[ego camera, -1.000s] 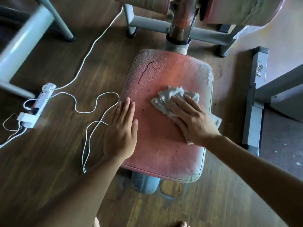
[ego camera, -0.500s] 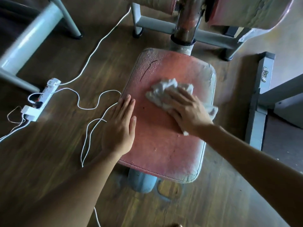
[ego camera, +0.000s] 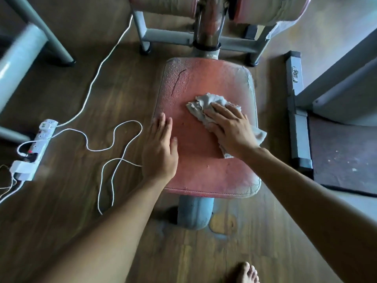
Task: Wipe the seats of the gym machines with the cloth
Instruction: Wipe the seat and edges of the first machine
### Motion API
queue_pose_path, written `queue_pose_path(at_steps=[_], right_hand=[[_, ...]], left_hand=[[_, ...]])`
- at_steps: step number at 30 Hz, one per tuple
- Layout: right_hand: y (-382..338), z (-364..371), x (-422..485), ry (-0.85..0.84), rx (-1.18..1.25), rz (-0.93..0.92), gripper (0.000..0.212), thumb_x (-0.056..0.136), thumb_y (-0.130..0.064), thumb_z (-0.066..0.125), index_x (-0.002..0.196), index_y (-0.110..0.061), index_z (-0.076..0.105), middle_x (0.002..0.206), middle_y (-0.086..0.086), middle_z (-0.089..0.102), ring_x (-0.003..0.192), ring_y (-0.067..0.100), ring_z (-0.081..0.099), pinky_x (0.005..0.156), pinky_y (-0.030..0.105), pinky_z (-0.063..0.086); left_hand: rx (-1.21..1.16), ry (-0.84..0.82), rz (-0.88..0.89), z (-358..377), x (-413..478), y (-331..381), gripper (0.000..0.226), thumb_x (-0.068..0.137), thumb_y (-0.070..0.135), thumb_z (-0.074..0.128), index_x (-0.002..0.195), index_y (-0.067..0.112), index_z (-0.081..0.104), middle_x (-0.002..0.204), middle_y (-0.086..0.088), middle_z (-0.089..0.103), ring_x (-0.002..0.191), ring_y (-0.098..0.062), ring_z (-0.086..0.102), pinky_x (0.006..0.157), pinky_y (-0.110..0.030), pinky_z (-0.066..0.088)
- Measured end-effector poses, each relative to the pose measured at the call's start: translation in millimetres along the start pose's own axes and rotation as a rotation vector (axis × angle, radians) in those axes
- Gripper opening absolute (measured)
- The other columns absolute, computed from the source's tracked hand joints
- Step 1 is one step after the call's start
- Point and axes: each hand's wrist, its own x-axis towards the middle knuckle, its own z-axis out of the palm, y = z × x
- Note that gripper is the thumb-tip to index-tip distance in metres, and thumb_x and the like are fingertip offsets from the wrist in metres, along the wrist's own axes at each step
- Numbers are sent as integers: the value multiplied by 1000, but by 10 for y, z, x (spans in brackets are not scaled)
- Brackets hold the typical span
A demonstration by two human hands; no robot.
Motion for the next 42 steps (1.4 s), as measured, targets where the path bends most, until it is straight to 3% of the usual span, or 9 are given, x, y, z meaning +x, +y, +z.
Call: queue_pose_path(at_steps=[4, 6, 8, 10, 15, 20, 24, 36, 42], right_hand=[[-373, 33, -433, 34, -1, 93, 45, 96, -51, 45, 134, -33, 61, 144, -8, 55, 133, 28, 47, 98, 49, 44], [-648, 102, -699, 81, -13, 132, 42, 96, -48, 49, 133, -33, 62, 142, -9, 56, 129, 27, 48, 97, 48, 44], [-924, 208, -975, 110, -34, 133, 39, 97, -45, 53, 133, -33, 62, 141, -10, 56, 126, 26, 48, 97, 46, 43], [-1060, 294, -1193, 118, -33, 64, 38, 97, -39, 57, 134, -31, 62, 141, -8, 57, 125, 28, 50, 99, 48, 43], [-892, 192, -1304, 124, -111, -8, 41, 97, -38, 50, 134, -27, 63, 139, -7, 60, 122, 27, 54, 102, 44, 45], [-690, 99, -1225, 226, -121, 257, 47, 96, -48, 41, 127, -26, 68, 134, -4, 64, 125, 29, 55, 97, 46, 44], [-698, 182, -1242, 236, -121, 310, 37, 99, -49, 52, 130, -32, 65, 140, -10, 59, 132, 23, 45, 101, 39, 33], [-951, 600, -1566, 604, -158, 250, 35, 92, -35, 51, 121, -28, 69, 124, -7, 66, 111, 31, 56, 96, 29, 23], [-1586, 1290, -1793, 832, 2, 539, 50, 92, -26, 53, 142, -27, 55, 145, -3, 51, 119, 28, 44, 93, 37, 34]], left_hand=[[-187, -41, -10, 29, 40, -141, 58, 93, 26, 35, 143, 1, 49, 155, -20, 38, 147, -38, 31, 121, -51, 25], [-342, -69, -58, -11, 71, -157, 54, 93, 19, 37, 140, -1, 51, 155, -21, 37, 148, -35, 27, 125, -37, 15], [-431, -101, -66, -78, 79, -172, 47, 93, -2, 43, 138, -5, 51, 155, -22, 35, 150, -34, 25, 119, -11, 5], [-454, -143, -32, -135, 90, -196, 50, 93, -15, 44, 141, -4, 48, 157, -19, 32, 152, -31, 20, 114, -3, 1], [-246, -245, 247, -174, 92, -458, 48, 99, 8, 42, 147, 1, 43, 160, -16, 28, 152, -34, 16, 125, -44, 10], [-19, -225, 378, -202, 56, -552, 59, 100, 34, 24, 155, 13, 32, 165, -5, 19, 155, -23, 11, 121, -40, -9], [81, -230, 441, -179, 54, -591, 70, 95, 49, 26, 156, 16, 27, 167, -5, 14, 155, -24, 6, 121, -45, -12], [-43, -199, 378, -119, 120, -580, 47, 105, 36, 43, 151, 30, 40, 166, 2, 20, 155, -17, 7, 119, -48, -14], [-109, -221, 347, -182, 77, -540, 44, 105, 34, 43, 149, 28, 43, 165, 3, 22, 155, -17, 7, 119, -47, -12]])
